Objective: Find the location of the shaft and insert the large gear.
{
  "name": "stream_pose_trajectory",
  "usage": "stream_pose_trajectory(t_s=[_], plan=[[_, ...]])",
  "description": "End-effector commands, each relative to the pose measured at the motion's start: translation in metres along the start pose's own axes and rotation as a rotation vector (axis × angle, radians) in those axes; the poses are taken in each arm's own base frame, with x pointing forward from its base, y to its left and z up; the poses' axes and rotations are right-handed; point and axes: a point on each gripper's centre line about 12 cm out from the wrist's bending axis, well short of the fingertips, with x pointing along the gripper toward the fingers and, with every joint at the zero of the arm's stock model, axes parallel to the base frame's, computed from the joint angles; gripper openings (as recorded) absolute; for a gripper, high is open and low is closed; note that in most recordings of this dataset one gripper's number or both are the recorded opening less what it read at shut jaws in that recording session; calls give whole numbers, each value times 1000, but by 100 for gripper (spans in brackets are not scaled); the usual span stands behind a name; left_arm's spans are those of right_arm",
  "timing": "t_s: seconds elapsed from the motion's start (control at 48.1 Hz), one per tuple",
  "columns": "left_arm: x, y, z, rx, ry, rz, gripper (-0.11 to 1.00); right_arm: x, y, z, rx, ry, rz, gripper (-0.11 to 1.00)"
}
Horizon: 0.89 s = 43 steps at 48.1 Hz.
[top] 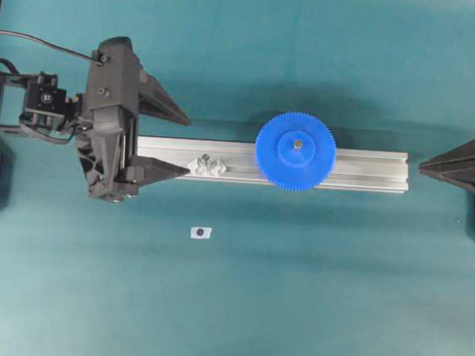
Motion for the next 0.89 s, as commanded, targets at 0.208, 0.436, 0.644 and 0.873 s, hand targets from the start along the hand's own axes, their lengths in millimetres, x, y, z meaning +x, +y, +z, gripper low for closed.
stream_pose_trajectory(t_s=[0.208,0.436,0.644,0.873], plan=[[0,-2,6,0,-20,-5,89,0,0,4,10,-11,-1,5],[1,-2,5,0,-17,-5,89,0,0,5,10,-12,-1,5],[1,-2,5,0,-18,-5,89,0,0,5,10,-12,-1,5],[1,-2,5,0,-17,-5,89,0,0,5,10,-12,-1,5]])
